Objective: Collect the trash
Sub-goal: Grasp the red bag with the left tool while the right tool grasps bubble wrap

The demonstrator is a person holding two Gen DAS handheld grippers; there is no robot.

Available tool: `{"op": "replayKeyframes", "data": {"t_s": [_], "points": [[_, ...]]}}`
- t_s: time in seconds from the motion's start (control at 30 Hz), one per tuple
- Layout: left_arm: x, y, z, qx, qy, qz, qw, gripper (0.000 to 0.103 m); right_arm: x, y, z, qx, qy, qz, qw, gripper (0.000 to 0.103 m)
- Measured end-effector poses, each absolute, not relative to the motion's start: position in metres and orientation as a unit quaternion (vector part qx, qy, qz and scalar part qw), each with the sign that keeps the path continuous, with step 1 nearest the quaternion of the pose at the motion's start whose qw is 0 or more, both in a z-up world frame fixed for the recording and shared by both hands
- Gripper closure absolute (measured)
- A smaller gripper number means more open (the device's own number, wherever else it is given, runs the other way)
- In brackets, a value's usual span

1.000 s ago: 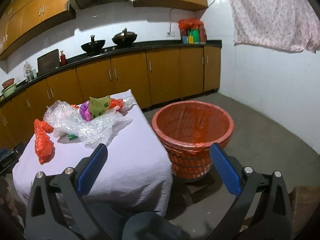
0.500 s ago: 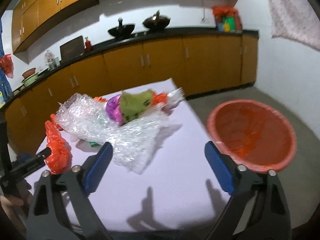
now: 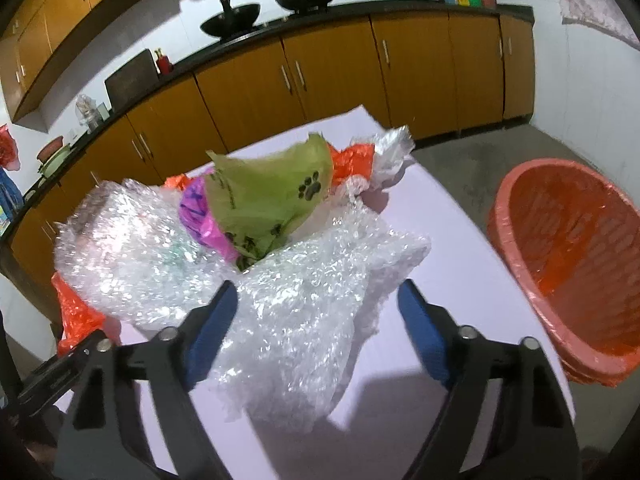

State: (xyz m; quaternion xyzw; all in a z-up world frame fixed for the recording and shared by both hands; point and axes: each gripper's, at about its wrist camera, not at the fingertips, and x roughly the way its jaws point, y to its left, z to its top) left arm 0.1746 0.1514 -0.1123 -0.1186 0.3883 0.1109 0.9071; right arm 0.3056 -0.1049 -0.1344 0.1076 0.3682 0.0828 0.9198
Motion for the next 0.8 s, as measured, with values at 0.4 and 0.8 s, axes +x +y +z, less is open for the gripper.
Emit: {"op": "replayKeyframes", "data": {"t_s": [0.4,0.8], "points": [[0.162,0.144,-0.096,-0.093,0.352,0.086,0.927,0.059,0.289,-0.099,-0.134,0.074,0.363,0.104,0.923,0.089],[0.129,0.135,-0.049,-0.093,0.295,0.047,0.950,0.060,0.242,-0.129,-0.098,0.079,0.315,0.099,0.941,0.089]]}}
